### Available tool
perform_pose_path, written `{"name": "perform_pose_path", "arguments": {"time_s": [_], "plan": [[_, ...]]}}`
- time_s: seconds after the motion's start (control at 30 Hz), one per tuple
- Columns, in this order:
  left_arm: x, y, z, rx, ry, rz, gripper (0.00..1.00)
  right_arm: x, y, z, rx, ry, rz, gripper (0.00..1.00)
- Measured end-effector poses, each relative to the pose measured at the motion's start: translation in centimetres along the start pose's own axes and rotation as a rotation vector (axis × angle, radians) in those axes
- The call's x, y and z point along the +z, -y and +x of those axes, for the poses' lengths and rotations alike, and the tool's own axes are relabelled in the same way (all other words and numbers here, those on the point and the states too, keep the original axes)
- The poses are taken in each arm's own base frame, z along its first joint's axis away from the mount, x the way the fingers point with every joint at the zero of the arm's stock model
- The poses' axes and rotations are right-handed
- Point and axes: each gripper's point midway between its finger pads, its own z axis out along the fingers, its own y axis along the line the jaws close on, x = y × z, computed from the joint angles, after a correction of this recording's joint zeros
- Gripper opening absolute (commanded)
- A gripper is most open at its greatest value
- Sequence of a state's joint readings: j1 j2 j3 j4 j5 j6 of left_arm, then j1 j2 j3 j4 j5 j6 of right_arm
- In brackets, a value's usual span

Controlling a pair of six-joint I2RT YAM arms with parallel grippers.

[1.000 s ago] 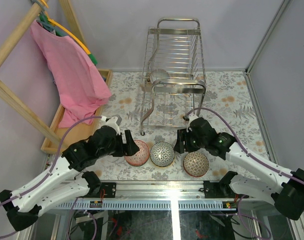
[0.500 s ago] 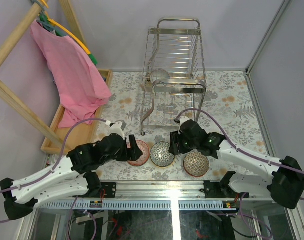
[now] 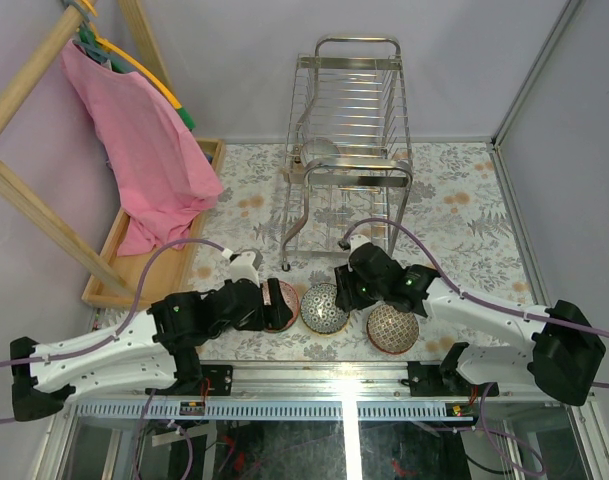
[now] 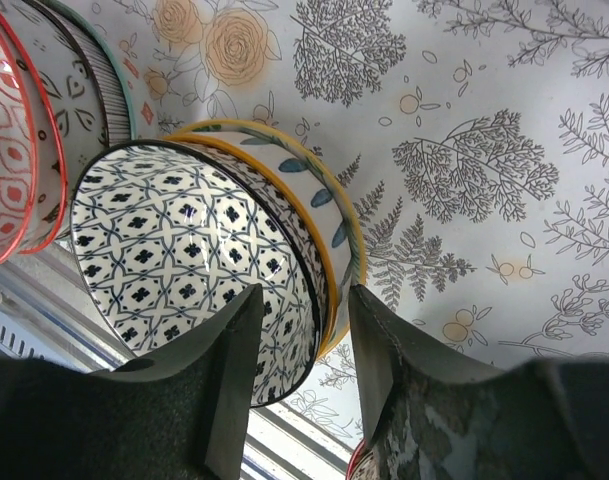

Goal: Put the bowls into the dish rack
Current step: Pick up the bowl from the center of the board.

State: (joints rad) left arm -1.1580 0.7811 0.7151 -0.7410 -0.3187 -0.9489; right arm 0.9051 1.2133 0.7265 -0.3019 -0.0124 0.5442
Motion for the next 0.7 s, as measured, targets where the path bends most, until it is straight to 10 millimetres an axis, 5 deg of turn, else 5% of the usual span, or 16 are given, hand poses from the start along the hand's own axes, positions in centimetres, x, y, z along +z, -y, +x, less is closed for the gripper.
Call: {"name": "perform_pose_path", "arguments": {"time_s": [0.43,0.7], "plan": [[0.9,1.1,1.6,0.037,-0.018,-0.012,0.74,-0.7,-0.3,-1.3,-0.049,0.049,0.054,0.36],[1.2,1.1,2.1,0.049,-0.023,-0.024,0.74,-0.7,0.3,-1.2,-0.062,0.049,0.088,0.14]]}}
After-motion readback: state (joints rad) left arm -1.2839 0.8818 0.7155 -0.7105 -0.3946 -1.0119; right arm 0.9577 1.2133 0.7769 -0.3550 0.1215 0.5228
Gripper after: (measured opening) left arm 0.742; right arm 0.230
